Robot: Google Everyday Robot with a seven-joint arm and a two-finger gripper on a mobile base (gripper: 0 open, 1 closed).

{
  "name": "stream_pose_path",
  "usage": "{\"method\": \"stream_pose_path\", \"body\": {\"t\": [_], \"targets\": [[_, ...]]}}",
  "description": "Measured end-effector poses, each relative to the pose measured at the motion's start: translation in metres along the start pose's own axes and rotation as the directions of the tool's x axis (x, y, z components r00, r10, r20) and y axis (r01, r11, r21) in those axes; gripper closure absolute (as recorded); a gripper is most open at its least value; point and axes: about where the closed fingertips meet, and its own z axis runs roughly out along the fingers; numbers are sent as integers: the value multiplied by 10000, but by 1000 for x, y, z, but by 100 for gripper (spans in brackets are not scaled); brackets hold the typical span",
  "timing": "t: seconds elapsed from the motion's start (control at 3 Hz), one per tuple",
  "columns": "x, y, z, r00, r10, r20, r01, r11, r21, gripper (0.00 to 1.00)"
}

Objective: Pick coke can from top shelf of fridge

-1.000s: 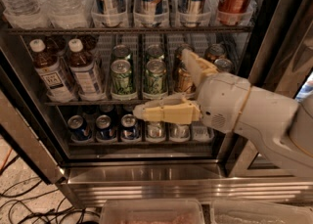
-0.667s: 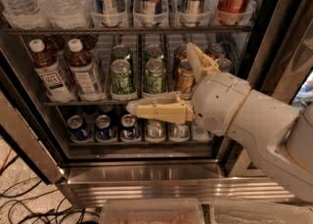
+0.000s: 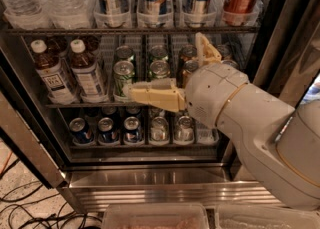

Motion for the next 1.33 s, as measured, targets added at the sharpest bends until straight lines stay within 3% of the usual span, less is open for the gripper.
{"method": "stream_pose_path", "body": {"t": [0.33,0.67,1.33], "targets": [[3,-23,-4,9976,580,366,-607,9952,771,0],[7,-48,-24,9945,790,691,-891,9833,1586,0],[5,-61,-51,10000,2,96,-27,9645,2641,0]]}}
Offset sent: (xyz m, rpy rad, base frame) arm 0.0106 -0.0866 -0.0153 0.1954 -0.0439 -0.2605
